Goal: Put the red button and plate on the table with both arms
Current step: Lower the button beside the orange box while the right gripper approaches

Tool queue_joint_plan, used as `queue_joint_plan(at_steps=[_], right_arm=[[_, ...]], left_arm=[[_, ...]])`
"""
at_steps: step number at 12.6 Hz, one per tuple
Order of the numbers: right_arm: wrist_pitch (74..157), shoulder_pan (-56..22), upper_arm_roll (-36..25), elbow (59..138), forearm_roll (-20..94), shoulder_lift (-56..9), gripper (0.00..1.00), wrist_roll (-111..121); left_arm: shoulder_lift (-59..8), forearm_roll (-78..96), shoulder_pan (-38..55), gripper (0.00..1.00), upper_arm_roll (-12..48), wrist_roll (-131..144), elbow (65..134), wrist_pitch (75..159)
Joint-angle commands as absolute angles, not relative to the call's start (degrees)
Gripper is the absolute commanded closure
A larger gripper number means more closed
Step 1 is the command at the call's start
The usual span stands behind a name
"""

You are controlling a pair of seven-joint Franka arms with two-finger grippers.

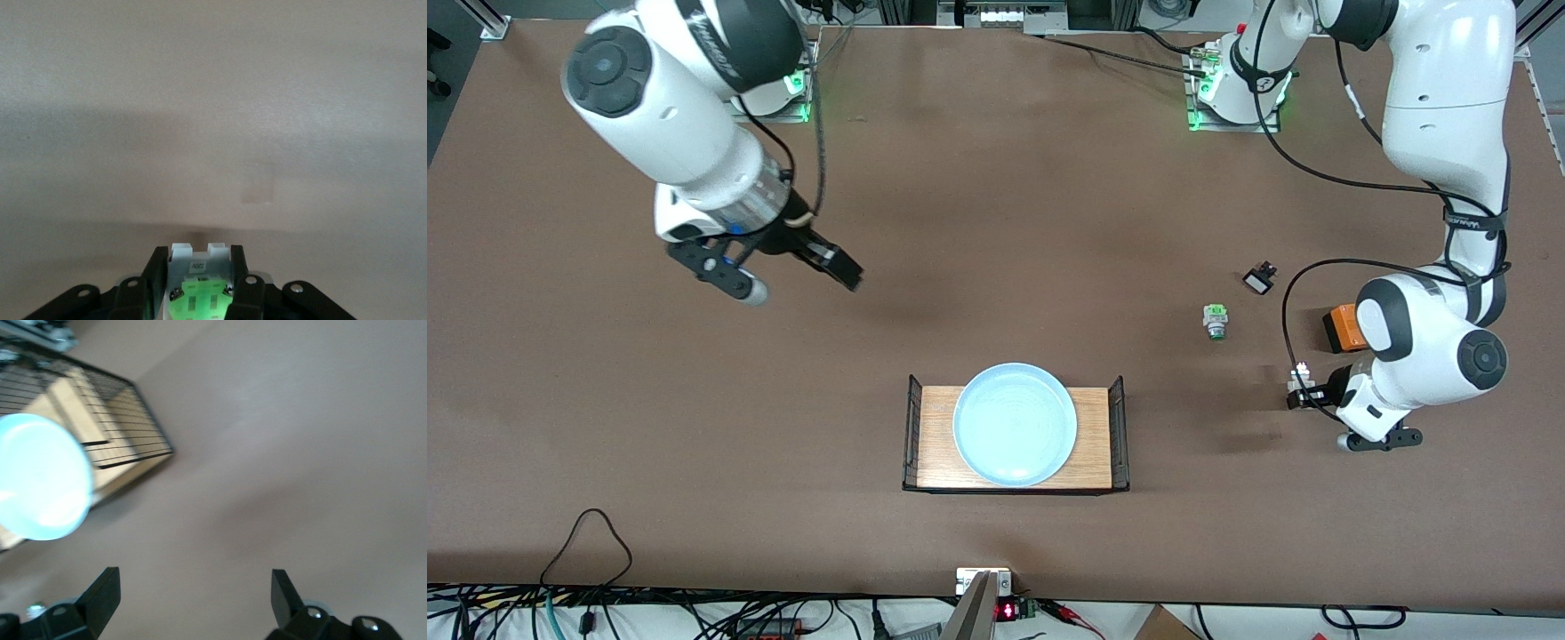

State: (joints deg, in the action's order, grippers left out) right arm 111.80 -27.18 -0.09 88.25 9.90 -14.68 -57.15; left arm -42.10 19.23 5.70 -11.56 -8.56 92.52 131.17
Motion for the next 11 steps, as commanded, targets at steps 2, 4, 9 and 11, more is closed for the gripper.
queue_joint_plan(at_steps=[2,4,9,11], right_arm=[[121.27,-31.72,-0.70,87.63,12.92,-18.71,0.00,-65.90],[127.15,-33.31,-0.70,87.63,12.92,-21.43,0.00,-71.94],[137.01,-33.93,-0.70,87.63,12.92,-27.68,0.00,-85.67],[139.64,-33.93,-0.70,87.63,12.92,-29.61,0.00,-89.37]], left_arm=[[-42.36,20.92,5.45,0.80,-10.99,-11.07,94.13,133.77],[-42.45,20.92,5.54,0.58,-10.99,-10.99,93.69,133.77],[-40.62,20.22,6.07,0.00,-11.25,-10.46,91.24,132.72],[-37.72,20.30,6.06,0.00,-11.42,-9.85,91.23,130.70]])
